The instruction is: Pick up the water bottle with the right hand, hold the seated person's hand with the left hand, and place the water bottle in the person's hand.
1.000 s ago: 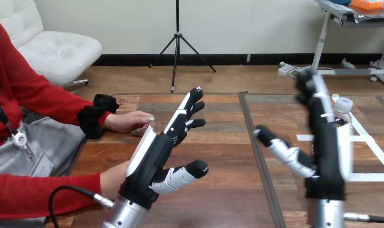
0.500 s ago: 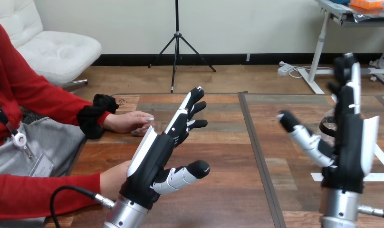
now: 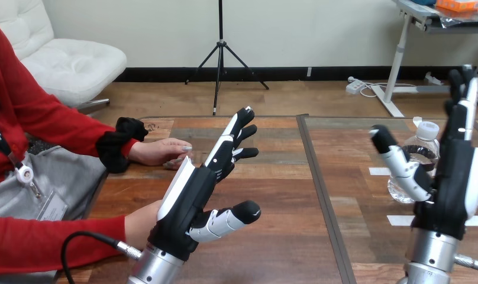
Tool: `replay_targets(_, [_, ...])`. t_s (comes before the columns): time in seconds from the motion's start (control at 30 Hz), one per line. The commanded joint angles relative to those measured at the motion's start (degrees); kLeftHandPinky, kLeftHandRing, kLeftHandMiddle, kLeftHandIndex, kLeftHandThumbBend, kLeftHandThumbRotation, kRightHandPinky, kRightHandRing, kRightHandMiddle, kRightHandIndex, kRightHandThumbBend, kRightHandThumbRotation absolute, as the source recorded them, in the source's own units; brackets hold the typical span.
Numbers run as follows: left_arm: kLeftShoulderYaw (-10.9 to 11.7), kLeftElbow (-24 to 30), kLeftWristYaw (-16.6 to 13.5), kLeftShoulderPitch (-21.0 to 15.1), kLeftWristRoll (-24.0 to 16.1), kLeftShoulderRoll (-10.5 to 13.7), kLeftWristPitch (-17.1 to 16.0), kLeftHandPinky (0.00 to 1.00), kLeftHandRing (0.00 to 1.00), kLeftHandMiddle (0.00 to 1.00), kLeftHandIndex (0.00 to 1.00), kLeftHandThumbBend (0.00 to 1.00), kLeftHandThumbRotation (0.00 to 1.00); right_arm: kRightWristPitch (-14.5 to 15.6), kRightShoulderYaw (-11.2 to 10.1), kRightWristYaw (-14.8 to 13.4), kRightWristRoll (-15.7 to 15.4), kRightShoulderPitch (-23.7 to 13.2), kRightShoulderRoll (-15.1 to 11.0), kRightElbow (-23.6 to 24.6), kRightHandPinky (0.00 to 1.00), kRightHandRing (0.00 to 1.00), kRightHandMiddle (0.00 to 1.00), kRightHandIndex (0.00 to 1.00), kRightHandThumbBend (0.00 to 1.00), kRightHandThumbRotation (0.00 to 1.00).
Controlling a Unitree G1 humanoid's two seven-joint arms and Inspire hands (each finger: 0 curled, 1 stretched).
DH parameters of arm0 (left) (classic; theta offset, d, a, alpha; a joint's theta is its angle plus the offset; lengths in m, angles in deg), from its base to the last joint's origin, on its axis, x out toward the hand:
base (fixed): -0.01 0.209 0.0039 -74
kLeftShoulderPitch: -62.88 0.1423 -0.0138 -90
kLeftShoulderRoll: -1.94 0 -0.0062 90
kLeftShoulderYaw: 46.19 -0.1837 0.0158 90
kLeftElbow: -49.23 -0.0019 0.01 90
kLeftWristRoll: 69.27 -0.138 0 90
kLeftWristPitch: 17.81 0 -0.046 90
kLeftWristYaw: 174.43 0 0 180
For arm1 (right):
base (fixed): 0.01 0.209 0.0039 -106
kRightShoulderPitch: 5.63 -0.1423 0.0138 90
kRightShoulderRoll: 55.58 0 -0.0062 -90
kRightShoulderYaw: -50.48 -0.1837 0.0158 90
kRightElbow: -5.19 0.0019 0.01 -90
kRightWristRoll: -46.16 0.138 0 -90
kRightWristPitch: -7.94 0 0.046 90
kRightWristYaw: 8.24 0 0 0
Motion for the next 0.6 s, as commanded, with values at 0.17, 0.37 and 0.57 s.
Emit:
replay_targets(0.17, [0.6, 0.6, 0.2, -1.9, 1.1, 0.4, -0.3, 0.84, 0.97, 1.0, 1.0, 1.0, 0.88, 1.6, -0.4, -2.0, -1.4, -5.1, -1.5, -1.1, 1.0, 0.98, 0.96, 0.99, 1.0, 0.62])
replay_targets(0.37, [0.7, 0.6, 0.0, -1.9, 0.9, 0.5, -0.6, 0.85, 0.97, 1.0, 1.0, 1.0, 0.88, 1.6, -0.5, -4.4, -2.6, -6.3, -1.9, -3.4, 1.0, 1.0, 0.97, 0.99, 1.0, 0.61])
replay_targets(0.57, [0.8, 0.7, 0.1, -2.0, 1.0, 0.7, -1.0, 0.85, 0.97, 1.0, 1.0, 1.0, 0.89, 2.4, -0.4, -7.0, -3.6, -7.9, -2.7, -6.9, 1.0, 1.0, 0.97, 0.99, 1.0, 0.6])
